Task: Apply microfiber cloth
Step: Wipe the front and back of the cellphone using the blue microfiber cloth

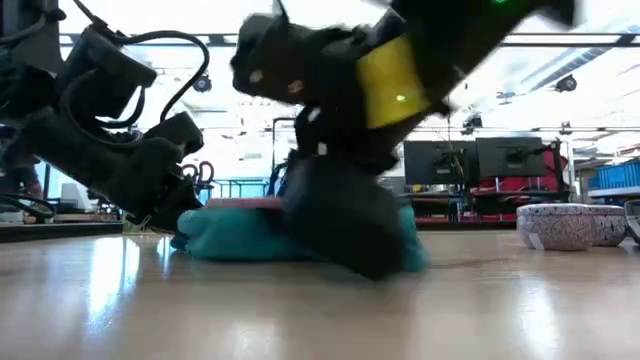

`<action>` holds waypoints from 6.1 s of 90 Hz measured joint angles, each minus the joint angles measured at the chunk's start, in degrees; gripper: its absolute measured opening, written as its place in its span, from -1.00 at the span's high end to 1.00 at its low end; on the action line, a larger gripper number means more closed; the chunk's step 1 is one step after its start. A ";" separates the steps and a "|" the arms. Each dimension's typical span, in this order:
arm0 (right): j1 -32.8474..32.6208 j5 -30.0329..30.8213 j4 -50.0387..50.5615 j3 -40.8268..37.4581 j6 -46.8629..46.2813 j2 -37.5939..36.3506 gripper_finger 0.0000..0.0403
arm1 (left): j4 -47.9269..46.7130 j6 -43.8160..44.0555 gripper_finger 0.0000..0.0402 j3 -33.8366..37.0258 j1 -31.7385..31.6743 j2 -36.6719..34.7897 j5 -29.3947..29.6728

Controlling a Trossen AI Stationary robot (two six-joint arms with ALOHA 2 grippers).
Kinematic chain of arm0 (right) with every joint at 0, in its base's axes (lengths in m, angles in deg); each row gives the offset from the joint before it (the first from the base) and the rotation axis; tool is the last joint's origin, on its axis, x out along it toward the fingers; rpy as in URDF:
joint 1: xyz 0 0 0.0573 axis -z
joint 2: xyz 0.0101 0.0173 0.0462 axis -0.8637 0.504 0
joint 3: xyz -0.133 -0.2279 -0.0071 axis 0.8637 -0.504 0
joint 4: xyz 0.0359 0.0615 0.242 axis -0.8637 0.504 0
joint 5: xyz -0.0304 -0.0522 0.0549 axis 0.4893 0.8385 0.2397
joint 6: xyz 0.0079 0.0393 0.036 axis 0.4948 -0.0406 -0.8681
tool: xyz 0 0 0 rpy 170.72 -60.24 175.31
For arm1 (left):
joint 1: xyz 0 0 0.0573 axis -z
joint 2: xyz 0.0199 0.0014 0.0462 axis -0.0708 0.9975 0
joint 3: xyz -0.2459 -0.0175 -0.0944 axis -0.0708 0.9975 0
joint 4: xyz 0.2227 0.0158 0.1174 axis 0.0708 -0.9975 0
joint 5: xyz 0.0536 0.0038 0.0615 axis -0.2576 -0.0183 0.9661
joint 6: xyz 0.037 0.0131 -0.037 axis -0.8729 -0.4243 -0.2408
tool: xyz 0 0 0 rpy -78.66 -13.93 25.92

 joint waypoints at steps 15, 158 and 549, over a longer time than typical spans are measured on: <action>0.27 -0.73 1.46 0.33 -4.21 -6.08 0.92 | -0.02 0.07 1.00 0.00 0.09 0.00 -0.04; 20.55 -51.35 13.32 -0.20 -5.00 -15.22 0.41 | 7.18 -8.87 1.00 0.04 3.22 -0.02 -10.38; 1.45 -22.81 -18.75 -7.87 -16.15 -5.57 1.00 | 2.45 -9.46 1.00 -15.08 14.08 6.84 -2.95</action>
